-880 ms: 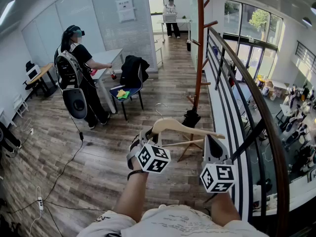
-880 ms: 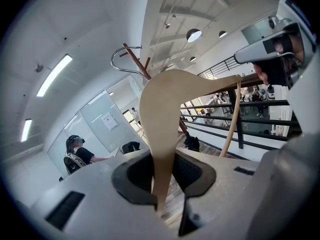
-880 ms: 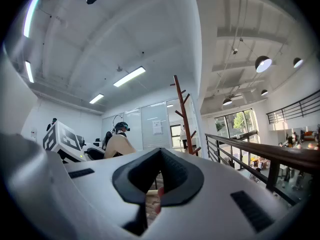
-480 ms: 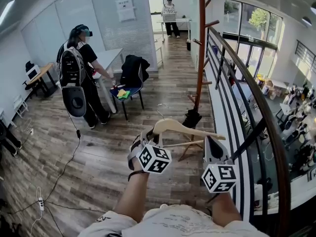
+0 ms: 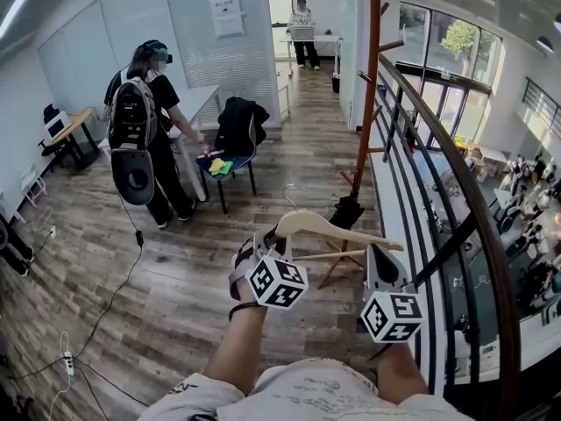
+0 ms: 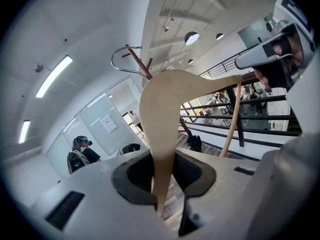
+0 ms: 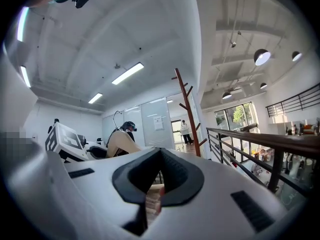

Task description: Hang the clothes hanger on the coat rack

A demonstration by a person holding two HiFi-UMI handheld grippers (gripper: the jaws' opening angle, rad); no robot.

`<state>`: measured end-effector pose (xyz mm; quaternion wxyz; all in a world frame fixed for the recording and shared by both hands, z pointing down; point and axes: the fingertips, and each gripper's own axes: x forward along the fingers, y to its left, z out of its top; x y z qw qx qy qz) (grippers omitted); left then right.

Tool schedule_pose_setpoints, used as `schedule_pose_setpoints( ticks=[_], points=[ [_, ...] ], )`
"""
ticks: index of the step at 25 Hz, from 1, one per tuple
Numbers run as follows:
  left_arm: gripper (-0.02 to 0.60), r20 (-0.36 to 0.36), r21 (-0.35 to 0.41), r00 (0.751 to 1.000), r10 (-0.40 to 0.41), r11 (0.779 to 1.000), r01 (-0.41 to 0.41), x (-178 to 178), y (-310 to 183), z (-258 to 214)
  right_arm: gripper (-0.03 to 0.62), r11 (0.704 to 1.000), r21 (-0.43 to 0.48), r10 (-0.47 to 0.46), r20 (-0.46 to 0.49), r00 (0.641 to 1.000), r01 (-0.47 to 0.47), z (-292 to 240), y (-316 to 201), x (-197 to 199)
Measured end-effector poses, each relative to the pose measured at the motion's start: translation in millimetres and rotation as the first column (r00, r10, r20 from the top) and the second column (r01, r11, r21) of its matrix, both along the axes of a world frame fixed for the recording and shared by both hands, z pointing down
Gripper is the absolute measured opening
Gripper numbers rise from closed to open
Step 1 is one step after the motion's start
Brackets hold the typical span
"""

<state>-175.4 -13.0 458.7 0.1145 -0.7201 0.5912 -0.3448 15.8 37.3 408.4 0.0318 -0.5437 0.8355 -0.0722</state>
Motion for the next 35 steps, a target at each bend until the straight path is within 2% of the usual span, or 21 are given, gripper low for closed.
schedule_pose_setpoints(
  ticks=[7, 16, 35],
  points=[
    [0.091, 0.006, 0.002, 1.000, 0.030, 1.000, -0.030, -21.8, 1.6, 4.5, 0.000, 1.000, -0.001, 0.013, -0.026, 1.000, -0.013, 5.6, 10.1, -26.8],
    [0.091, -0.008, -0.006, 0.998, 0.056, 0.998, -0.056, -34.3, -0.8, 13.5, 0.000, 1.000, -0.004, 0.031, -0.044, 0.999, -0.031, 11.4, 10.4, -41.6],
    [0.091, 0.017, -0.026, 0.998, 0.061, 0.998, -0.060, -43.5, -45.3, 26.3, 0.000, 0.999, -0.018, 0.037, -0.008, 0.999, -0.037, 22.0, -39.6, -46.3]
  ],
)
